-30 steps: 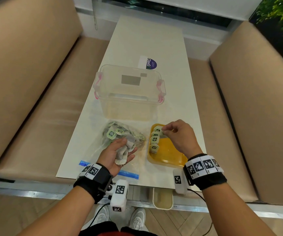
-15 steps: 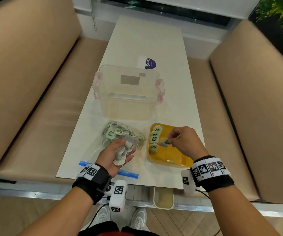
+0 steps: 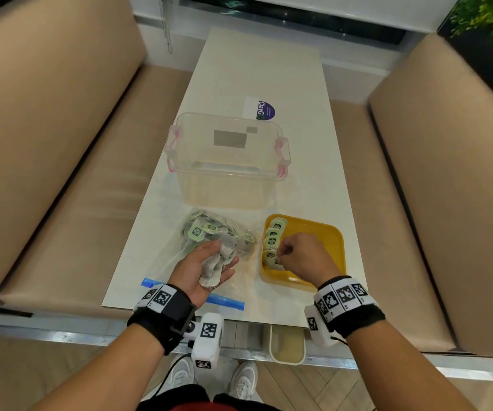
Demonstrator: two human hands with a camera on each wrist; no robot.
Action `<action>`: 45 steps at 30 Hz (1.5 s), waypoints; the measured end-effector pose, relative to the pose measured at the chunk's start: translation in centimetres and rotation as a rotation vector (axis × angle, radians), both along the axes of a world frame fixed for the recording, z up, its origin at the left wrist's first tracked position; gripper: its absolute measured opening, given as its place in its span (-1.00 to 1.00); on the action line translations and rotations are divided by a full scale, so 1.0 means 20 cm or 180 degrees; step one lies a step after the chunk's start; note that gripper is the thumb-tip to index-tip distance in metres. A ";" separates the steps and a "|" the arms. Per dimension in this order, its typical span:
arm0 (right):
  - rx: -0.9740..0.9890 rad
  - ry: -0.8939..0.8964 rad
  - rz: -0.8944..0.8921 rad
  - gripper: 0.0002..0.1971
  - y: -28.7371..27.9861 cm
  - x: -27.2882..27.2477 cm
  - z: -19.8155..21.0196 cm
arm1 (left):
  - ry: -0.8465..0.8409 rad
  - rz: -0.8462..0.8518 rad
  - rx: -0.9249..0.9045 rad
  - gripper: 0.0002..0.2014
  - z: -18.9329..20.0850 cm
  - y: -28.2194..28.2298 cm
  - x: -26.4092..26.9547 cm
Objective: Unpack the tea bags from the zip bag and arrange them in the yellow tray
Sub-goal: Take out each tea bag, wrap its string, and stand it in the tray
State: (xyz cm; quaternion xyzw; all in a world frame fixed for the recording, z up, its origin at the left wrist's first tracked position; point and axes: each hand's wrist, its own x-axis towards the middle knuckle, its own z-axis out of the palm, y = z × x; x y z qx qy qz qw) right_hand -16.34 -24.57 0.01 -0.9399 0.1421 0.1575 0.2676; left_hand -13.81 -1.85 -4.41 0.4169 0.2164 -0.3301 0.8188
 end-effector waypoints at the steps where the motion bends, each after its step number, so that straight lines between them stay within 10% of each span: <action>1: -0.0043 0.0014 0.0012 -0.85 0.01 0.01 -0.01 | -0.0001 0.0004 -0.0004 -0.64 0.00 0.00 0.00; 22: -0.0129 -0.0024 -0.0111 -0.89 0.06 0.02 -0.09 | 0.0030 0.0056 -0.0014 -0.84 0.00 0.00 0.00; 29: 0.0103 -0.0928 0.0001 -0.85 0.11 0.04 0.07 | -0.0036 -0.0104 -0.0008 -0.86 0.02 -0.02 -0.01; 36: 0.0520 -0.0397 0.0655 -0.50 0.30 0.10 0.12 | -0.0107 -0.0212 -0.0032 -0.83 0.05 -0.05 -0.03; 45: 0.0668 -0.0850 0.0415 -0.88 0.34 0.09 0.12 | 0.0117 -0.0070 -0.0280 -0.68 0.10 -0.05 -0.02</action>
